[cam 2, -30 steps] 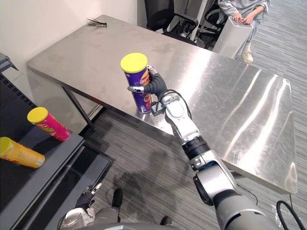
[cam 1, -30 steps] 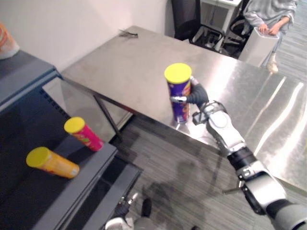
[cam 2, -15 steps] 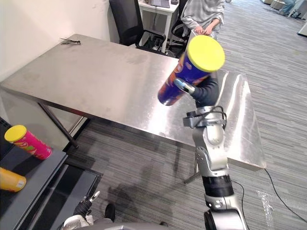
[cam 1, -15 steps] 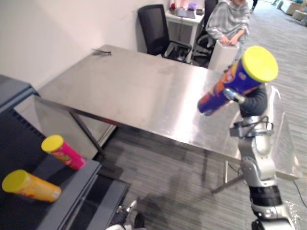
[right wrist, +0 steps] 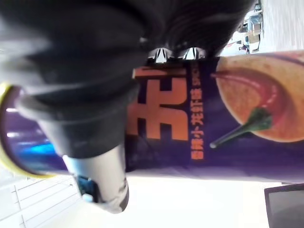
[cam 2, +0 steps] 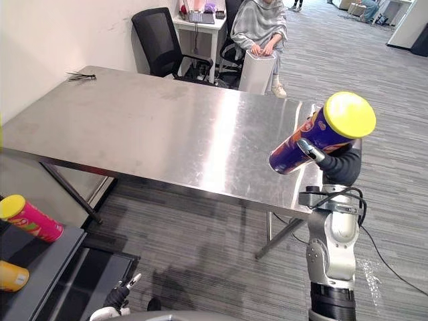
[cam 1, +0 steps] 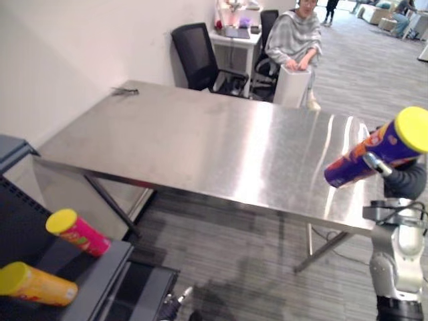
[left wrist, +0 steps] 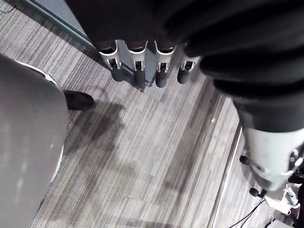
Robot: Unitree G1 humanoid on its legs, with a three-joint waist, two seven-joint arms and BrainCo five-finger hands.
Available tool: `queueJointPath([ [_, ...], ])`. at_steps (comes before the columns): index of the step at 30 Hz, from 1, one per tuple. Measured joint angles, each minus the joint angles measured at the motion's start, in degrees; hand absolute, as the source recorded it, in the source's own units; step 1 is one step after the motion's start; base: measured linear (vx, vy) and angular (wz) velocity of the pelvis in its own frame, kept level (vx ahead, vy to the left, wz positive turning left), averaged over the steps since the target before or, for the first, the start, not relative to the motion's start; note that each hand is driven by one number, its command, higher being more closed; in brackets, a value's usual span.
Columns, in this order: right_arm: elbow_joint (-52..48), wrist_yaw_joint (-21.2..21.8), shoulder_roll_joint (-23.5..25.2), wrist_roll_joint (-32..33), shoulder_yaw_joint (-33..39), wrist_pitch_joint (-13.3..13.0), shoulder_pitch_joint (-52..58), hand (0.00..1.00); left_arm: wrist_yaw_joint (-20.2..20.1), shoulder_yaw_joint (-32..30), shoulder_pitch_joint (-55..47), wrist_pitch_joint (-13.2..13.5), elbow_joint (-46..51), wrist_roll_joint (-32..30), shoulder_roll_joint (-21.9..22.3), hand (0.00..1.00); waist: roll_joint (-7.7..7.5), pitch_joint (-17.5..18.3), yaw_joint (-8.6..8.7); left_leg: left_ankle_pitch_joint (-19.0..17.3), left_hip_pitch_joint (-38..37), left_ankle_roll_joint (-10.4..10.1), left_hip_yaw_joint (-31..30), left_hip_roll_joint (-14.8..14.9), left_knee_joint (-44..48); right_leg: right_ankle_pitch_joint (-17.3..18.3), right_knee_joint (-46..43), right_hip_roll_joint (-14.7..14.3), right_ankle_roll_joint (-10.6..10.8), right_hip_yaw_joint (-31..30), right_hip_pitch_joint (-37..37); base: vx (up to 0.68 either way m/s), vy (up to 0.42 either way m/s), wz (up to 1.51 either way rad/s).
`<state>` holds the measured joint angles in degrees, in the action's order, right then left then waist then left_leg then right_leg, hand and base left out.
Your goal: Put the gum and the chips on the shelf.
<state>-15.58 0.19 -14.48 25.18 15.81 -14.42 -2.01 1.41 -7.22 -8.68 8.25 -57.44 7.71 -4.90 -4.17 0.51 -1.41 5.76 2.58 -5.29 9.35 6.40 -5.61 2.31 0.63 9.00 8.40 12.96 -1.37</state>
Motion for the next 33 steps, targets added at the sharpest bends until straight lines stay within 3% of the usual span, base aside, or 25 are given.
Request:
queueJointPath([
  [3,-0.2,0.0,0.1,0.0,0.2,0.0,1.1,1.0,0.0,0.1,-0.2,0.0,0.0,0.0,0.2,0.0,0.6,0.1,-0.02,0.0,-0.9,0.0,0.0,0.1,0.0,0.8,-2.0,0.2,-0.6,-0.1,0.0,0.0,0.0,0.0],
  [7,-1.9,0.0,3.3,0.1,-0.4,-0.1,2.1,1.0,-0.5,-0.2,-0.3,0.0,0.0,0.2,0.2,0.0,1.14,-0.9,0.15,-0.5,-1.4,-0.7,-0.8,0.4,0.8,5.6,-11.2,1.1,-1.2,-0.1,3.0,-0.06,-0.023,0.06],
  [10,-2.0,0.0,4.4,0.2,-2.8,-0.1,2.1,1.0,-0.7,-2.5,0.0,-0.1,0.5,1.3,0.4,0.0,1.75,-2.9,0.23,-2.8,2.9,-1.4,-3.6,1.0,8.3,8.5,-17.0,1.6,-2.4,1.9,5.0,-0.11,-0.062,0.33],
  [14,-2.2,0.3,4.3,0.7,-5.4,-0.1,1.2,1.0,-0.5,-4.4,0.5,0.0,1.0,1.6,1.2,0.0,4.45,-5.4,0.0,-0.5,8.0,-2.3,-8.9,2.1,8.5,11.1,-22.3,0.8,-4.5,7.2,8.2,-0.15,-0.129,0.73],
  [15,-2.3,0.3,4.2,0.7,-5.4,-0.1,0.2,1.0,-0.6,-4.4,0.3,0.0,1.2,2.4,1.8,0.0,5.83,-6.3,-0.39,-0.2,9.2,-2.3,-9.5,2.8,7.0,11.5,-24.2,0.6,-5.2,9.1,9.1,-0.17,-0.166,0.91],
  [16,-2.5,0.3,4.0,0.7,-5.1,-0.1,-0.3,1.0,-0.6,-4.4,0.2,0.0,1.0,2.6,2.1,0.0,6.68,-6.8,-0.41,-3.0,9.5,0.9,-7.1,3.6,4.9,11.6,-23.0,0.6,-5.7,12.4,8.7,-0.16,-0.17,1.1],
  [17,-2.5,0.2,4.0,0.8,-4.5,-0.1,-0.2,1.0,-0.6,-4.5,0.4,-0.1,0.8,2.8,1.6,0.0,5.54,-7.5,-0.34,-4.7,10.3,3.5,-5.0,3.7,5.4,11.6,-21.9,1.8,-6.8,14.3,8.6,-0.14,-0.099,1.3],
  [19,-2.6,-0.1,3.9,0.8,-2.2,-0.1,-1.1,1.0,-0.6,-5.8,0.5,-0.1,0.8,3.1,1.3,0.0,5.11,-7.8,-0.3,-3.8,13.5,6.7,3.5,3.2,15.7,11.8,-22.0,5.4,-7.8,20.6,8.1,-0.12,-0.128,1.56],
  [21,-2.7,-0.4,3.9,0.7,-0.9,-0.1,-1.4,1.0,-0.7,-6.3,-1.2,-0.1,0.7,3.1,1.3,0.0,5.18,-7.8,-0.14,-5.0,12.0,6.5,8.0,3.9,24.2,11.8,-22.1,6.8,-7.9,25.2,6.7,-0.07,-0.151,1.39],
  [22,-2.7,-0.7,3.9,0.7,0.0,-0.2,-1.4,1.0,-0.7,-6.7,-1.9,-0.1,0.3,3.1,1.3,0.0,5.25,-7.7,0.02,-7.8,10.2,6.0,10.4,5.6,28.3,11.7,-21.7,7.0,-8.1,28.5,6.1,-0.08,-0.1,1.39],
  [23,-2.7,-1.0,3.9,0.7,0.5,-0.3,-1.8,1.0,-0.9,-6.7,-2.5,-0.2,0.0,3.3,1.4,0.0,5.32,-7.7,0.08,-9.9,8.4,5.2,12.3,7.6,29.9,11.7,-21.7,7.2,-8.3,31.5,6.2,-0.09,-0.074,1.4],
  [26,-2.0,-1.2,3.8,0.7,0.6,-0.5,-3.3,1.0,-1.8,-7.8,-2.5,-0.9,-1.1,3.4,1.7,0.0,5.99,-7.3,-0.28,-11.4,3.2,3.4,14.0,10.3,28.5,11.5,-22.1,8.1,-7.9,37.6,6.4,-0.11,0.055,1.21],
  [30,-1.9,-1.2,4.3,0.7,-0.3,-0.5,-4.6,1.0,-1.8,-9.8,-2.6,-1.1,-1.3,3.3,2.4,0.0,6.21,-7.0,-0.36,-12.3,2.4,0.9,15.3,8.8,19.1,9.9,-22.7,9.9,-7.0,43.8,6.7,-0.08,0.182,0.93],
  [33,-1.7,-1.0,4.4,0.6,-0.1,-0.4,-4.7,1.0,-1.8,-10.6,-2.6,-1.3,-1.4,3.2,2.5,0.0,5.95,-7.0,-0.48,-11.5,3.6,-0.5,15.3,6.1,15.1,7.5,-22.1,11.8,-6.1,46.8,6.7,-0.04,0.198,0.7],
])
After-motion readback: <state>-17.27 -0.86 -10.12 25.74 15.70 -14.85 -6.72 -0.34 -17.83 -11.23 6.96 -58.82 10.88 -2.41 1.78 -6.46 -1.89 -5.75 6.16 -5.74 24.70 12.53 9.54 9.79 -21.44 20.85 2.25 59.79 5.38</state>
